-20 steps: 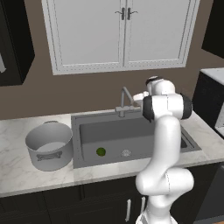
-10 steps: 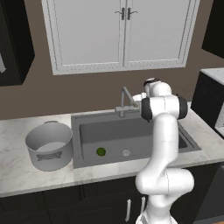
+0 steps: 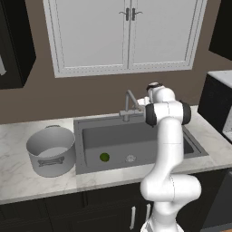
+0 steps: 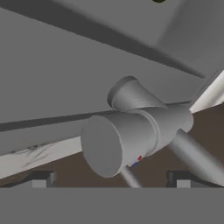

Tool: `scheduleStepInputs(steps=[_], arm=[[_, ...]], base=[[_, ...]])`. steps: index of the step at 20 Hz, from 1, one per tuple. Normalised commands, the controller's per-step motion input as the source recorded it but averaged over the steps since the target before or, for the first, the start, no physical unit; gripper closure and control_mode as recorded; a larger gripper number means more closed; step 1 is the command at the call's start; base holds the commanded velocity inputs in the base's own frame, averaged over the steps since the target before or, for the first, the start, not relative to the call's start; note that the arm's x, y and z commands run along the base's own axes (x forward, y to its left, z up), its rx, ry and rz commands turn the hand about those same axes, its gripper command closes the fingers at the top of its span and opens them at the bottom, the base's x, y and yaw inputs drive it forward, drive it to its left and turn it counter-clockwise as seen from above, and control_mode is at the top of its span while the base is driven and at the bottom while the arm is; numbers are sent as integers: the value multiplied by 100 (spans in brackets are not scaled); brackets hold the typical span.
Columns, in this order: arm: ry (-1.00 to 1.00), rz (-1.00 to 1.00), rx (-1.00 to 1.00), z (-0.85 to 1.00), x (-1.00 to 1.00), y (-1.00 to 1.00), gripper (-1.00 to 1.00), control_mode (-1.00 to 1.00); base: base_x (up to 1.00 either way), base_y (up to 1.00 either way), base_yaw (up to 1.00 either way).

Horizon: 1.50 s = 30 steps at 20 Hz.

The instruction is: Dump the lime from the pot into the sink. Then turn on the water and wash the lime. Then turn off the water and put the lime back in the pot.

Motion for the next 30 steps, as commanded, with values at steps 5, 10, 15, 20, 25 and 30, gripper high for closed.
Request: scheduleStepInputs(steps=[5,10,15,20,25,30], arm=[[1,0,0,-17,34,1,-100,-100],[3,-3,0,-24,14,6,100,-100],[2,-9,-4,-16,0,-2,100,-100],[2,-8,-2,-8,0,-36,100,-100],[3,-7,-1,-6,0,-53,100,-100],[5,-7,0,-9,0,-71,100,-100]], base=[[0,0,0],[0,0,0],[0,0,0],[0,0,0],[0,0,0],[0,0,0]])
